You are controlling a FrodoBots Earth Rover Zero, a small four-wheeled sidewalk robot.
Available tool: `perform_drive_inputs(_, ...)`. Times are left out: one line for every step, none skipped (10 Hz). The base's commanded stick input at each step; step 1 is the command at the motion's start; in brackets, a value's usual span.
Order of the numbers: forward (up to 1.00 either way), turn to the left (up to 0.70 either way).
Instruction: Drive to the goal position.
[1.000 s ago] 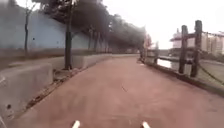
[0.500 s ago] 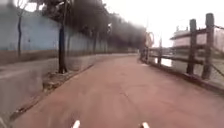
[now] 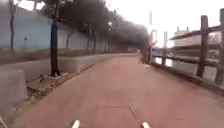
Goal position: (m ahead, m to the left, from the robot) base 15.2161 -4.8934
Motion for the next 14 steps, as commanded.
perform_drive_inputs(0.7,0.0)
perform_drive_inputs(0.7,0.0)
perform_drive_inputs(0.7,0.0)
perform_drive_inputs(0.7,0.0)
perform_drive_inputs(0.7,0.0)
perform_drive_inputs(0.7,0.0)
perform_drive_inputs(0.7,0.0)
perform_drive_inputs(0.7,0.0)
perform_drive_inputs(0.7,0.0)
perform_drive_inputs(0.7,-0.27)
perform_drive_inputs(0.7,-0.27)
perform_drive_inputs(0.7,0.0)
perform_drive_inputs(0.7,0.0)
perform_drive_inputs(0.7,0.0)
